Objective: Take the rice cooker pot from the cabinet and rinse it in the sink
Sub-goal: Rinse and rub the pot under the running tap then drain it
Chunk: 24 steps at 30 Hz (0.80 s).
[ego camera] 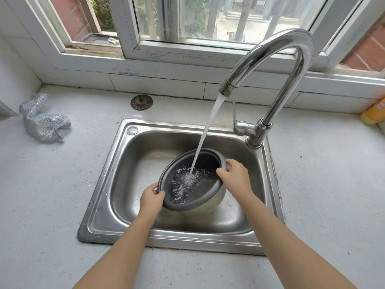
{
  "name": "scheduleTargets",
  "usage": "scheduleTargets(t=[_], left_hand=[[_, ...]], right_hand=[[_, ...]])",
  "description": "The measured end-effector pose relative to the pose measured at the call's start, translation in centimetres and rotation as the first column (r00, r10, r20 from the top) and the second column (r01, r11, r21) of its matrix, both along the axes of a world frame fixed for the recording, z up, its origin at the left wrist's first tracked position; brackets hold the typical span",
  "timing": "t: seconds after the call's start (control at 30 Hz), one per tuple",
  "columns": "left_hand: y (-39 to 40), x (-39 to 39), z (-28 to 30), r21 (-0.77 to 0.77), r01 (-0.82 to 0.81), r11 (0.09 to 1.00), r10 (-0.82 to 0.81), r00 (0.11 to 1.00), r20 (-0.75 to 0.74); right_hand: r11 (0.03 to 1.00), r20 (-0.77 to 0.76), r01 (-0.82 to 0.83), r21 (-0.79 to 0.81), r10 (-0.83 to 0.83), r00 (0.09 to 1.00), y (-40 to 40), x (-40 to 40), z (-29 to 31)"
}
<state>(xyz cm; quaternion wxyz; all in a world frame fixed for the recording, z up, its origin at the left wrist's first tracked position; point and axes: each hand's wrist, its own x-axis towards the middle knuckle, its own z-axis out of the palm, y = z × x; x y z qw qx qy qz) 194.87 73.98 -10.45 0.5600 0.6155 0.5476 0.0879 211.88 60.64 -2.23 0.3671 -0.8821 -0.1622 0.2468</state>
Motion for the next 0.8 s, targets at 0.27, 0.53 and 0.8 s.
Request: scheduleTargets(t=[0.27, 0.53, 0.8], left_hand=[[-0.3, 0.4, 0.4, -0.159, 0.076, 0.984, -0.07, 0.997, 0.045], [-0.1, 0.4, 0.1, -0.196, 0.043, 0.98, -0.035, 0.998, 0.043], [0.8, -0.1, 0.1, -0.177, -0.12, 0.977, 0.145, 0.981, 0.131]], right_hand=[[0.998, 0.087, -0.07, -0.002, 0.07, 0.994, 0.8, 0.0, 1.8], [0.974, 0.167, -0.192, 0.119, 0.171, 0.971, 0.8, -0.1, 2.1], [0.983, 0.081, -0.171, 0.06, 0.166, 0.983, -0.1, 1.0, -0.3]])
